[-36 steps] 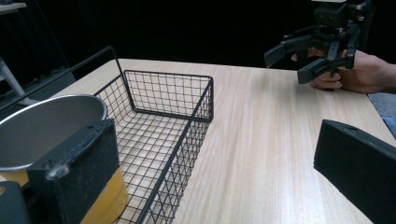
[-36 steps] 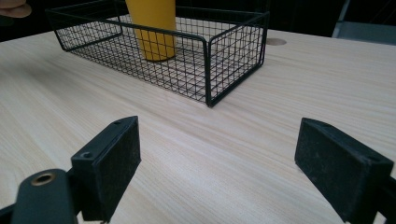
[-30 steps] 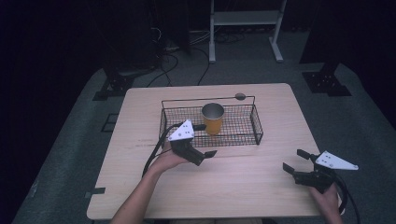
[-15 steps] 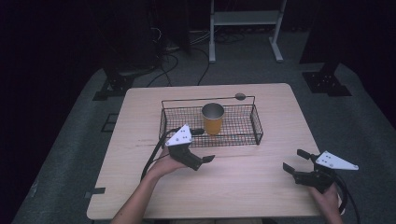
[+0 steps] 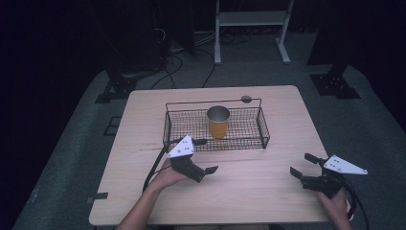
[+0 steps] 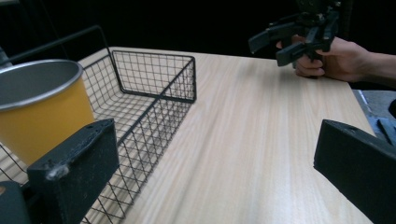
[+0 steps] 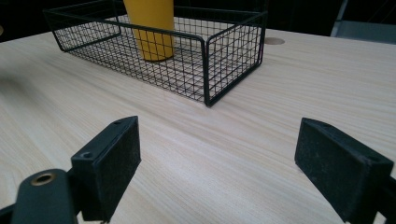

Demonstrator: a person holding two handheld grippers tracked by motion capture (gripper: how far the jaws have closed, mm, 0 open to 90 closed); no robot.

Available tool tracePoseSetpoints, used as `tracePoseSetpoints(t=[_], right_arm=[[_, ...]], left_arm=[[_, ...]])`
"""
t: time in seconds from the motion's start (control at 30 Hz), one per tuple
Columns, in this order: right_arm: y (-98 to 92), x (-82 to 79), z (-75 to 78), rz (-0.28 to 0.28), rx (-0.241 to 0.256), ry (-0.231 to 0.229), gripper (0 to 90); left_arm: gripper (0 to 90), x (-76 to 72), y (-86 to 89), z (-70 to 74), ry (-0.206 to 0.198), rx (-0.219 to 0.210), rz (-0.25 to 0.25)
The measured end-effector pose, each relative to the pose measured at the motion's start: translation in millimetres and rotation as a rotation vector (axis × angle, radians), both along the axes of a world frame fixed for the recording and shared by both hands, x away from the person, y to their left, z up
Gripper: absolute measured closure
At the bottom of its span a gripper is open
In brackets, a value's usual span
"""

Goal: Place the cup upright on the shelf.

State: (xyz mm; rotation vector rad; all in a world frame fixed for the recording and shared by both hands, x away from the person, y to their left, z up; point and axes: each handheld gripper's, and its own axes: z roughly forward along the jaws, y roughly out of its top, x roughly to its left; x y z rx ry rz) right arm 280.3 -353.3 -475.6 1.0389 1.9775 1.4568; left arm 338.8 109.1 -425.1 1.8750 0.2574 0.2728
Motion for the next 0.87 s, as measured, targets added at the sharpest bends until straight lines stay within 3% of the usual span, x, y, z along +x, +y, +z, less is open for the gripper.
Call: tracePoseSetpoints(t=[0.5, 0.63, 0.87], right_arm=[[0.2, -0.4, 0.0, 0.003, -0.002, -0.001, 13.3], [0.2, -0.7, 0.0, 0.005, -0.003, -0.004, 13.3], [0.1, -0.5, -0.1, 0.006, -0.002, -0.002, 13.3]], left_arm=[[0.0, -15.8, 13.8, -8.1, 0.004, -0.028, 0.026], [0.0, -25.5, 15.3, -11.2, -0.008, -0.019, 0.028], [0.0, -50.3, 23.1, -27.5, -0.006, -0.051, 0.042]])
